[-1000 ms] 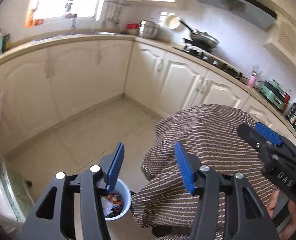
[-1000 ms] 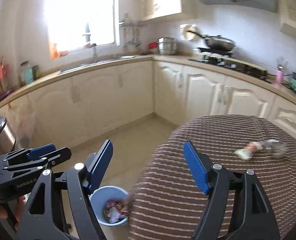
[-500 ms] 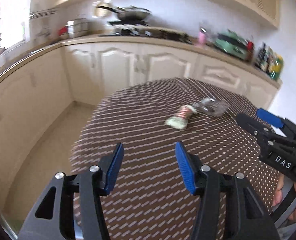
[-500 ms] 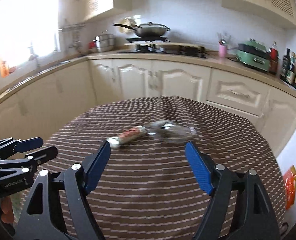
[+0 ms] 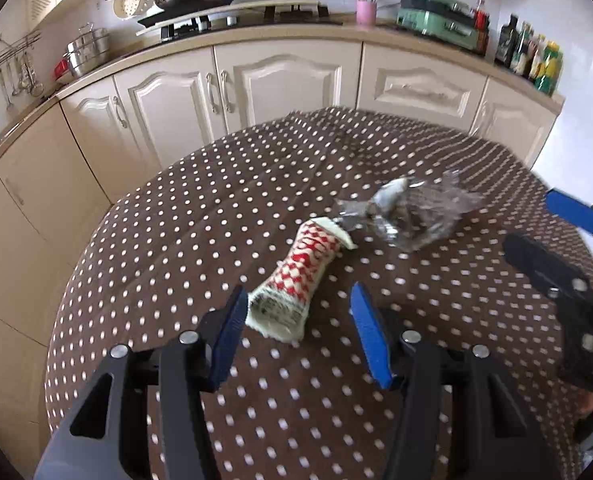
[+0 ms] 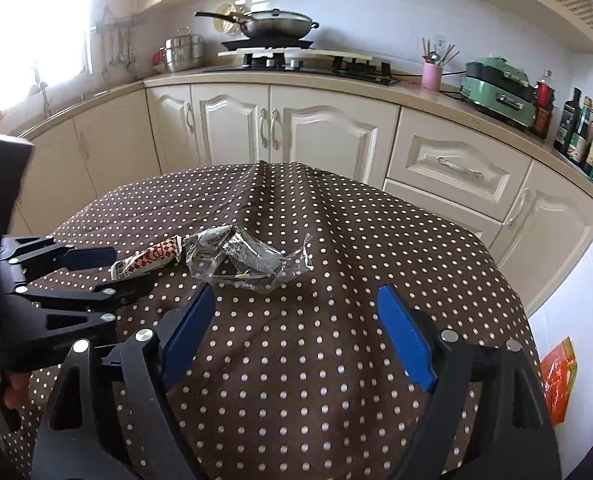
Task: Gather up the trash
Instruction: 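Grasp the red-white wrapper with the left tool while the right tool grasps the clear plastic wrapper, then carry both wrappers over the bucket and open both tools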
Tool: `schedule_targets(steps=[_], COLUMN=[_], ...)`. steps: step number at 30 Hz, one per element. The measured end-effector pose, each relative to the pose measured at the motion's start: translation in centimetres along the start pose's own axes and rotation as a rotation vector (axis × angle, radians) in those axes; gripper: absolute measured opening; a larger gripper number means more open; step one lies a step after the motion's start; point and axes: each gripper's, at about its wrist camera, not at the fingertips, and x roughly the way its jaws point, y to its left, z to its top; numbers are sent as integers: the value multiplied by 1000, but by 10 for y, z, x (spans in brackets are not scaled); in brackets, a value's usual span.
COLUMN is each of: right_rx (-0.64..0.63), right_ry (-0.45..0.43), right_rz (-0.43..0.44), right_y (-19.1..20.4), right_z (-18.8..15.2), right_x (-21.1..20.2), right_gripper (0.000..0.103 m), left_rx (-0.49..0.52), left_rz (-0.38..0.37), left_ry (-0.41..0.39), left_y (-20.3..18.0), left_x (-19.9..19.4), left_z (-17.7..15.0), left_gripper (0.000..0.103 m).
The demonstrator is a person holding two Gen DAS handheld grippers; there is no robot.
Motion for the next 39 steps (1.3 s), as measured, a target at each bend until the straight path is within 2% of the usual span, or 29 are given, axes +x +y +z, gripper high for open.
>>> schedule_targets(steps=[1, 3, 5, 7, 10, 12, 14, 16, 17, 18, 20, 22, 25, 30, 33, 39], right_rx=[-10, -35, -57, -73, -98, -95, -105, -113, -121, -126, -126, -132, -136, -175, -222, -304], right_ry=[3, 7, 11, 16, 35, 59, 69, 89, 113, 127, 141, 116, 78, -9, -35, -46], right_rz=[6, 8, 10, 18, 25, 61, 38, 12, 19, 29, 24, 13, 45, 158, 233, 380], right_y=[0, 3, 6, 11, 20, 24, 27, 29, 31, 32, 35, 40, 55, 111, 158, 258], right_z=[1, 5, 8, 12, 17, 22, 26, 28, 27, 27, 25, 23, 19, 14, 8, -9], right_x=[3, 9, 16, 24, 40, 50, 57, 63, 67, 70, 70, 61, 38, -14, -38, -70], right_gripper=[81, 82, 83, 84, 85, 85, 85, 76, 53, 41, 39, 35, 33, 33, 33, 33], left_rx=[8, 9, -6, -22, -58, -85, -111, -124, -130, -135, -147, -166, -192, -278, -340, -419], left_rz=[8, -11, -14, -25, -2, 7, 19, 26, 29, 32, 38, 44, 57, 85, 97, 202], left_ry=[-2, -6, -10, -21, -60, -80, -98, -119, -125, -129, -134, -141, -154, -198, -216, -226], left_y=[0, 3, 8, 13, 29, 38, 48, 56, 58, 61, 71, 82, 97, 135, 161, 211], left_x=[3, 7, 6, 0, -13, -23, -33, -44, -49, -54, -62, -72, -88, -133, -162, -220], left_z=[1, 2, 3, 2, 1, -3, -7, -11, -14, -16, -21, -31, -46, -89, -123, -204], left_gripper=[51, 28, 21, 19, 19, 19, 19, 19, 19, 19, 19, 19, 19, 19, 19, 19])
